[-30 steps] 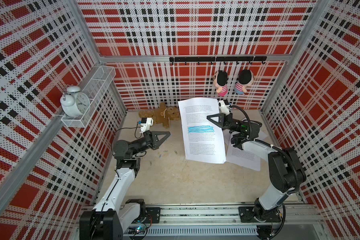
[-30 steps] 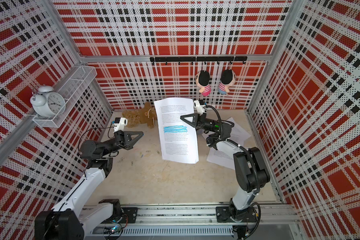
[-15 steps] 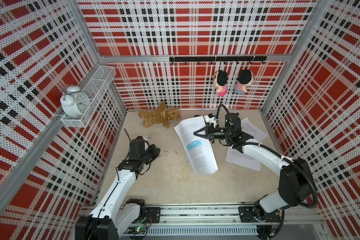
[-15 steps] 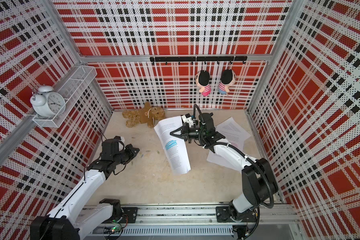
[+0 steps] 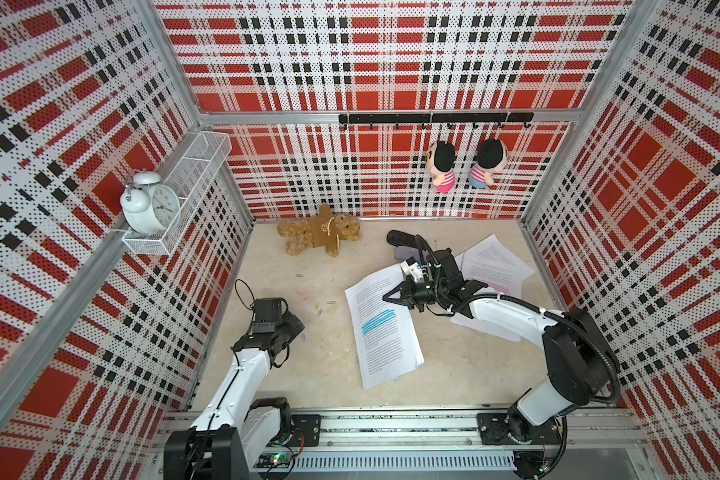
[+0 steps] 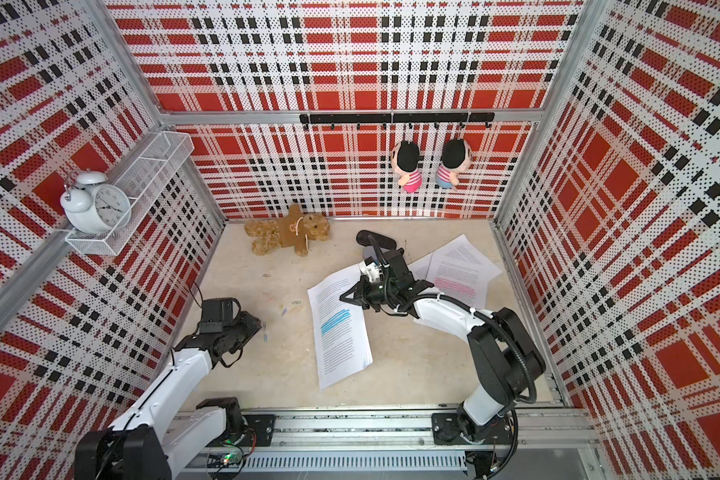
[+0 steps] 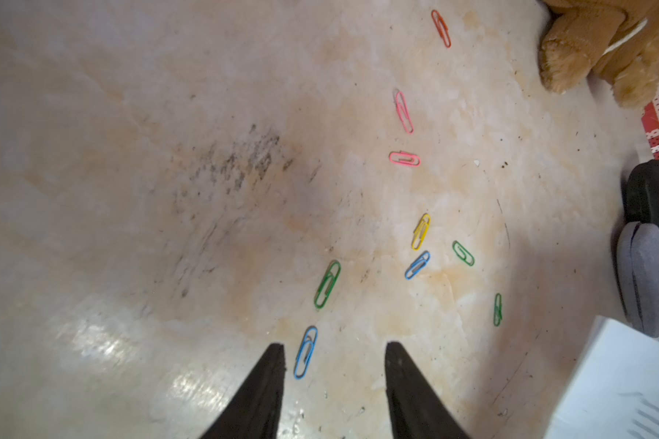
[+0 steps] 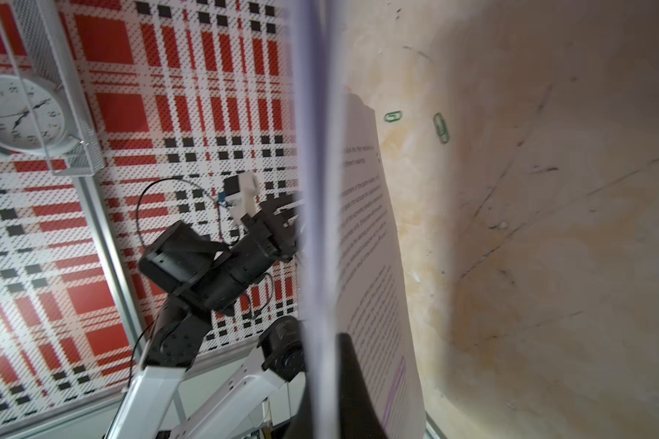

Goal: Unclip the paperclips from the documents
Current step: Place the paper clip at the center of the board, then place the document at the center of the board.

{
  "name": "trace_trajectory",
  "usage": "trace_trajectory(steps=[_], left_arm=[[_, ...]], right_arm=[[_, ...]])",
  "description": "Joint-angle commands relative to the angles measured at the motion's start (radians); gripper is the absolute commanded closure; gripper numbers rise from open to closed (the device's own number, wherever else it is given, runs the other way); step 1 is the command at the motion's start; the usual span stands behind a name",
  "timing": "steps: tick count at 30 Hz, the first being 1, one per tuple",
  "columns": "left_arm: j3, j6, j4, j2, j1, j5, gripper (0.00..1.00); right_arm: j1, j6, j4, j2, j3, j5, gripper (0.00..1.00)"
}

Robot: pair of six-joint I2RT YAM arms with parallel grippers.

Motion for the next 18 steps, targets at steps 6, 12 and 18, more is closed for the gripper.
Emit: trace_trajectory(steps=[6, 12, 18], left_arm=[[0.083, 0.049, -0.031, -0.021, 0.014, -0.050, 0.01], [0.166, 0.068, -0.117, -0.062, 0.017, -0.156, 0.02], [0.223, 0.127, -0.132, -0.067, 0.029, -0.219, 0.02]], right_arm=[[-0.078, -0.161, -0.110, 0.114, -0.003, 0.191, 1.00], [-0.103, -0.293, -0.460, 0.166, 0.173, 0.388, 0.37], [-0.227, -0.405, -0.742, 0.017, 0.251, 0.596, 0.26]])
